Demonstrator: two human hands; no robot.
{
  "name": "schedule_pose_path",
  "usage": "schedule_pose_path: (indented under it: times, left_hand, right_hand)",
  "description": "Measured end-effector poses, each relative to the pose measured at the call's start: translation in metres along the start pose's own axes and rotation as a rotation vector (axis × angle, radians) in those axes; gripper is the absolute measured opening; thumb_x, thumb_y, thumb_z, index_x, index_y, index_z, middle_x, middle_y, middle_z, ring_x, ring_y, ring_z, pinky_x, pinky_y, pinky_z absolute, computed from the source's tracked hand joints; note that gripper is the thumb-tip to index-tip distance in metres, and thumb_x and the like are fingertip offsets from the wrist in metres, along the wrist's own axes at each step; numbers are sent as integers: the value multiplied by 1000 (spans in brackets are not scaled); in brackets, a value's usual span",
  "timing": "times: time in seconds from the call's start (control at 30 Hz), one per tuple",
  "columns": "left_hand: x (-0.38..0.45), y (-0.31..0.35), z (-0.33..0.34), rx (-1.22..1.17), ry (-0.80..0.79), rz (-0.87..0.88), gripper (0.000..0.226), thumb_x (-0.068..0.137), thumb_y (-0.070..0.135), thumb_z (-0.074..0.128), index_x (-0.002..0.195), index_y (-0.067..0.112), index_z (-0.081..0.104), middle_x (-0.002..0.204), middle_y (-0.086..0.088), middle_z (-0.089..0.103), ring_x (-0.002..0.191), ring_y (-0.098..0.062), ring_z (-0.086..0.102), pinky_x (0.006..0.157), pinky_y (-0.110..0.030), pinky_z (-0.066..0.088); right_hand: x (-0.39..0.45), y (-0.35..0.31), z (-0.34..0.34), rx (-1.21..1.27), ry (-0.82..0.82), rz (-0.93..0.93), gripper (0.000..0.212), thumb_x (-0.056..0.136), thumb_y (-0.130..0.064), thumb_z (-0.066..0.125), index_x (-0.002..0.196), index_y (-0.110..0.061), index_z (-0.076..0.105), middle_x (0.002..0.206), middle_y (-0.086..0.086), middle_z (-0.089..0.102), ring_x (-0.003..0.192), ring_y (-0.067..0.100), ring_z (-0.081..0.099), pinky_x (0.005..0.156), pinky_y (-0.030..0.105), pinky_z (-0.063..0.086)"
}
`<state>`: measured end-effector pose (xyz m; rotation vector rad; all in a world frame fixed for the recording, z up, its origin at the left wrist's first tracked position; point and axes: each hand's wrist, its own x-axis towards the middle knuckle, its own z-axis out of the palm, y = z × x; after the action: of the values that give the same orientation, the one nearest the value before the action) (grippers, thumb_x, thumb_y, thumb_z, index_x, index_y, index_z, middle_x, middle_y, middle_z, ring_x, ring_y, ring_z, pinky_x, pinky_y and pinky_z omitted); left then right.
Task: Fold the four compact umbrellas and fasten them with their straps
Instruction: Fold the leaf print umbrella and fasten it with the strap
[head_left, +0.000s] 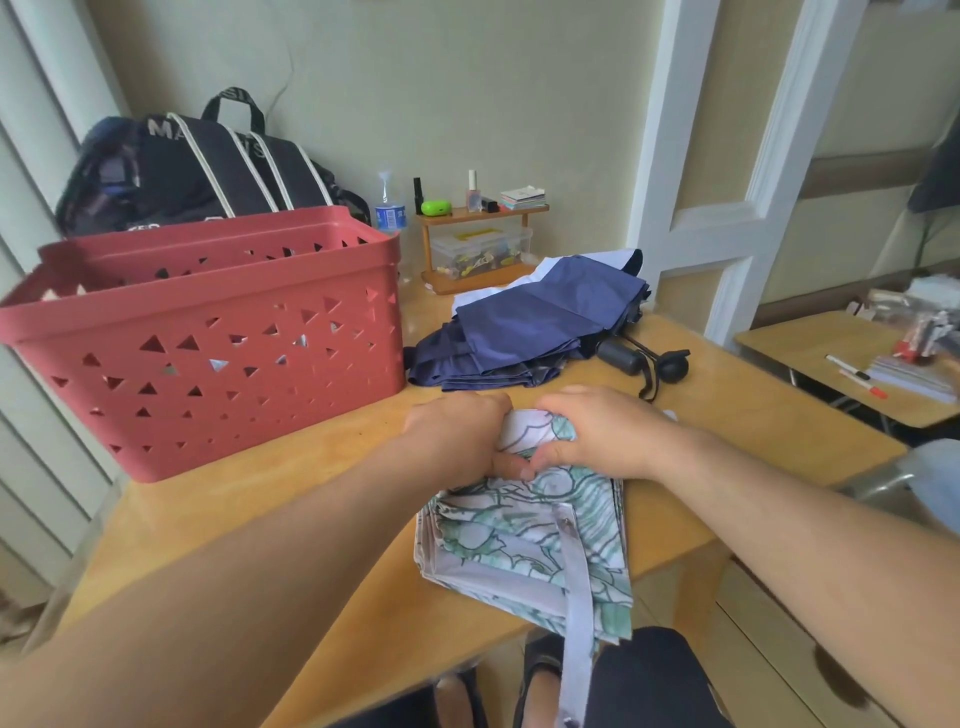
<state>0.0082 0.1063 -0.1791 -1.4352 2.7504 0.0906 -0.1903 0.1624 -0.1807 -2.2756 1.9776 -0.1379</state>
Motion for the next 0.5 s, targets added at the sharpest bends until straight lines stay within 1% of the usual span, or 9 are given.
schedule_pose_path:
  times: [0.1,0.17,0.23,0.27,0.3,0.4,0.47,0.5]
  left_hand:
    - [-3,5,0,62,38,-2,70,75,81,69,109,26,41,103,0,60,97,-29,60,67,-38,41]
    - [-5,8,-1,96,43,-12,73,76,81,67,116,25,43,99,1,56,94,-30,59,65,-38,39]
    - [-9,11,-5,110,45,-20,77,76,81,67,122,24,44,94,0,52,88,-29,54,65,-38,40]
    - [-10,12,-7,115,45,-23,78,75,81,67,123,25,44,95,-1,54,87,-28,53,65,-38,40]
    - [-12,14,-10,119,49,-25,78,74,82,68,123,26,45,99,-2,57,88,-28,54,65,-38,40]
    - [-21,17,-20,145,82,-20,77,72,81,73,119,26,47,110,-1,62,102,-30,64,67,-37,41]
    - [-29,18,-33,180,131,-20,75,73,77,76,120,25,50,110,0,62,102,-29,64,69,-38,43]
    - [-33,19,-43,191,159,-21,73,74,76,77,119,24,52,105,2,60,98,-29,63,69,-38,43]
  right_hand:
    - [-3,2,6,-78,6,-22,83,79,-83,57,147,-37,43,140,-10,51,127,22,50,95,42,49]
    - [-7,1,8,-121,-1,-19,80,81,-83,56,146,-38,40,135,-8,52,125,25,50,92,43,49]
    - [-9,-1,6,-168,3,-12,75,81,-83,55,137,-34,43,118,-6,53,117,26,53,81,41,47]
    - [-10,-4,3,-188,7,-7,74,80,-84,56,132,-32,44,111,-7,52,112,26,54,74,39,45]
    - [-11,-6,0,-206,18,-3,76,78,-85,57,130,-30,45,108,-7,53,109,26,55,71,39,44]
    - [-17,-14,-12,-267,74,-5,86,68,-88,65,127,-28,49,112,-3,61,105,26,59,72,40,54]
    - [-24,-22,-25,-288,118,0,84,67,-87,68,122,-27,49,108,-2,62,100,27,60,70,40,54]
    - [-29,-26,-35,-293,144,3,81,68,-86,67,121,-27,49,106,-3,61,99,27,60,66,39,52]
